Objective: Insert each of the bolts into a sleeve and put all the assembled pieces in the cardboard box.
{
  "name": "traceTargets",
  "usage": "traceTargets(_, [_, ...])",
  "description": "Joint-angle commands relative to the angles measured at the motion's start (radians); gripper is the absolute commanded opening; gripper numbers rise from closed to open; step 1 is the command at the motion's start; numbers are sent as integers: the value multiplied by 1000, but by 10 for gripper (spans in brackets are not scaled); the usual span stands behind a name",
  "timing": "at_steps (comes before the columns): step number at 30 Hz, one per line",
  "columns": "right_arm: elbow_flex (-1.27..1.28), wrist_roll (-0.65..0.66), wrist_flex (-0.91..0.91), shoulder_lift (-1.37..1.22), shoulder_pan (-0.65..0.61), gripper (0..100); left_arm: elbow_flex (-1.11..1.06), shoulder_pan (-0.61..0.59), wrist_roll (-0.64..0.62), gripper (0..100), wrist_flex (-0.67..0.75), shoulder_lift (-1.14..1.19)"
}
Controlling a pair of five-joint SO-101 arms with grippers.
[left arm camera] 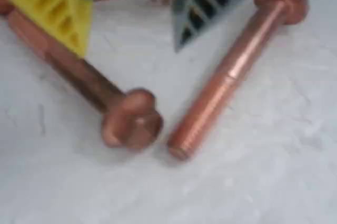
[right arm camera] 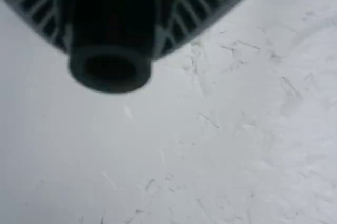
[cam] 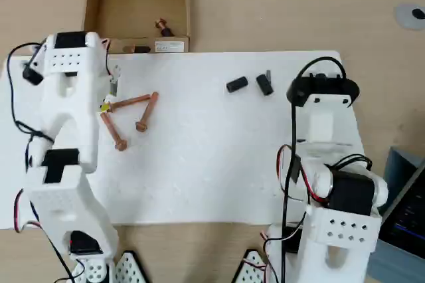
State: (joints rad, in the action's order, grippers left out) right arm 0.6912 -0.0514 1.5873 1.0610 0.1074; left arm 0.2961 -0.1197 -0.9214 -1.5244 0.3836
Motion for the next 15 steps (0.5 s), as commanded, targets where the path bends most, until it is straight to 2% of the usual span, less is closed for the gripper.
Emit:
traceTargets(1, [2,-3,-20,25,10,9,112,28,-5,130,-20,42])
traceTargets(15, [2,-3,-20,25,10,9,218,32,-5,136,-15,229])
